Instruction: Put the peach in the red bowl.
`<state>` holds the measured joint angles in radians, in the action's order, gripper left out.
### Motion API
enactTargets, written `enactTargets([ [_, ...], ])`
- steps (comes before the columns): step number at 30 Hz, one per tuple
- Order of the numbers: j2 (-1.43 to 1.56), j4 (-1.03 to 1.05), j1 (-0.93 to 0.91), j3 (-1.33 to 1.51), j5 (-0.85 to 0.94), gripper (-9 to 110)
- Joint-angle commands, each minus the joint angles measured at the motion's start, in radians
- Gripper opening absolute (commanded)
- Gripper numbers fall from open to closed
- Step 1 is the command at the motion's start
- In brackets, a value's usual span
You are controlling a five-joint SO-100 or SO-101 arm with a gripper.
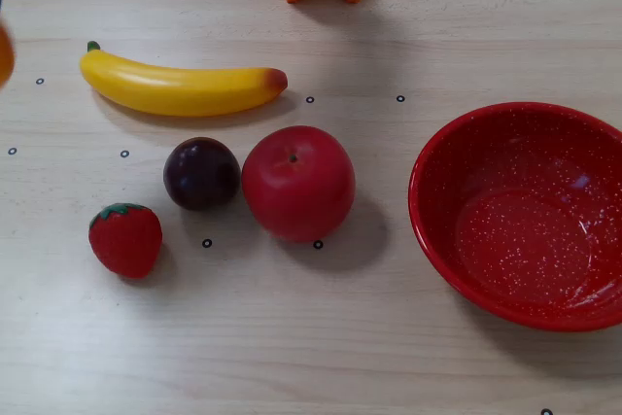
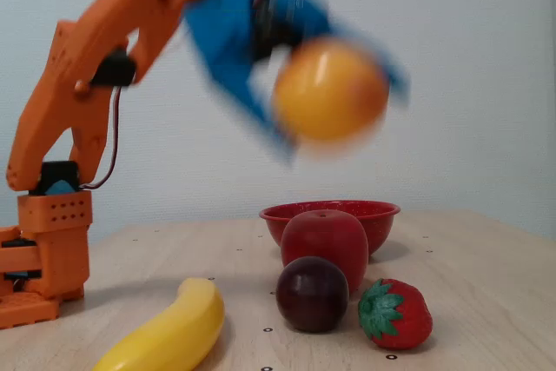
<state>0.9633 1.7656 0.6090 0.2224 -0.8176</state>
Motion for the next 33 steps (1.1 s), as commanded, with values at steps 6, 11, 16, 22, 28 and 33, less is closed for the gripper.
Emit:
enactTargets([
  [6,0.426,-0.012,-0.403,0.087,0.319,0],
  [11,0.554,-0.075,-0.675,0.201,0.492,0],
  [16,0.577,-0.094,-0.907,0.252,0.664,0],
  [22,0.449,-0.037,-1.078,0.25,0.825,0],
  [28,0.244,-0.009,-1.126,0.192,0.861,0],
  [33,0.072,-0.028,-1.121,0.135,0.831,0],
])
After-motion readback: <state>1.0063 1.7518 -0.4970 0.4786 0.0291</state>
